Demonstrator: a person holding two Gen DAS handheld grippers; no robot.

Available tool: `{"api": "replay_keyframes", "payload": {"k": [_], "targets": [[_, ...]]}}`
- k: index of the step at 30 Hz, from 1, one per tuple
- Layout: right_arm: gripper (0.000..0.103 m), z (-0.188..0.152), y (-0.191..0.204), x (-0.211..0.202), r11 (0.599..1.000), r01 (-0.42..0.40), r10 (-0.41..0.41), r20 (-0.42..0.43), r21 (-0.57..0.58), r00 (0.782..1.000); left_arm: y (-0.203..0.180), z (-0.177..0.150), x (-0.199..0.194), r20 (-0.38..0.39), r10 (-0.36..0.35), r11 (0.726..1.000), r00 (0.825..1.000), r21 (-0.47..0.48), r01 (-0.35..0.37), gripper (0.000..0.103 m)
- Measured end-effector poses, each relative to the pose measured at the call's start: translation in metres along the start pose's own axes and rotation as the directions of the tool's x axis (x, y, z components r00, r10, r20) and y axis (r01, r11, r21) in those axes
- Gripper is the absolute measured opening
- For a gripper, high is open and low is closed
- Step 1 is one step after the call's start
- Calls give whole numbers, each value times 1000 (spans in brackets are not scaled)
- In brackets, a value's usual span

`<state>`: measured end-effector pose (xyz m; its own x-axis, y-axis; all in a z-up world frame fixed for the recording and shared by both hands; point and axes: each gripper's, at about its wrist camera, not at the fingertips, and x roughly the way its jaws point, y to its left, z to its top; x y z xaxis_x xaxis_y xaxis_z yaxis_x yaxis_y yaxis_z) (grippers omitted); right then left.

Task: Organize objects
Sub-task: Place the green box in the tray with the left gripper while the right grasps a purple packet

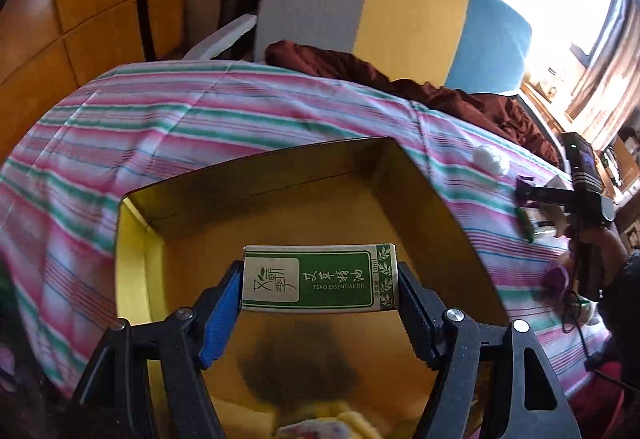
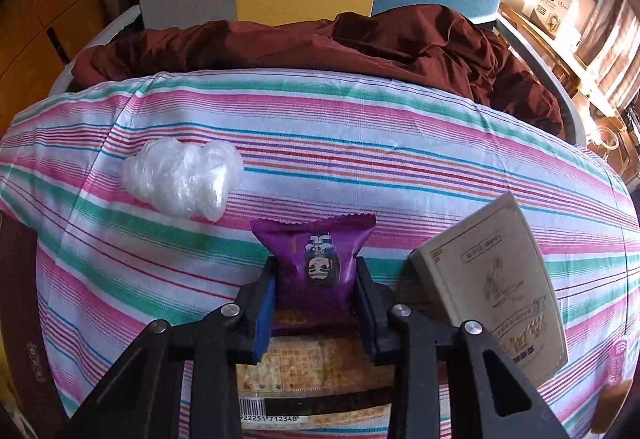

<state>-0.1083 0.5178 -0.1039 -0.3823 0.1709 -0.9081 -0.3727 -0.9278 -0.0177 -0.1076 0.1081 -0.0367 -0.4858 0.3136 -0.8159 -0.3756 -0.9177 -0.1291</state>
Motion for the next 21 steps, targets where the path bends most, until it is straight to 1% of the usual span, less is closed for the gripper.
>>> {"api": "replay_keyframes", "payload": {"k": [3,6,10,13,17,21], "targets": [[34,-2,3,-1,1000,6,-6,-4,-10,1000,32,-12,6,-34,65,997,997,-49,-67,72],[34,-7,8,-4,999,16,-16,-7,-34,1000,51,-24,11,-63,98,992,993,-68,-102,72],[34,-14,14,-9,999,15,-15,-9,-46,1000,55,-39,16,-78,134,989,988,-47,-138,74],[34,-19,17,-12,999,12,-12,-10,-44,1000,48,-46,18,-66,160,987,985,1,-160,74],[34,-24,19,-15,999,1,-1,-10,-39,1000,48,-49,21,-66,152,988,986,3,-152,74],[34,-31,26,-19,999,-13,13,-4,-34,1000,49,-49,17,-52,123,992,991,-15,-124,79]]}}
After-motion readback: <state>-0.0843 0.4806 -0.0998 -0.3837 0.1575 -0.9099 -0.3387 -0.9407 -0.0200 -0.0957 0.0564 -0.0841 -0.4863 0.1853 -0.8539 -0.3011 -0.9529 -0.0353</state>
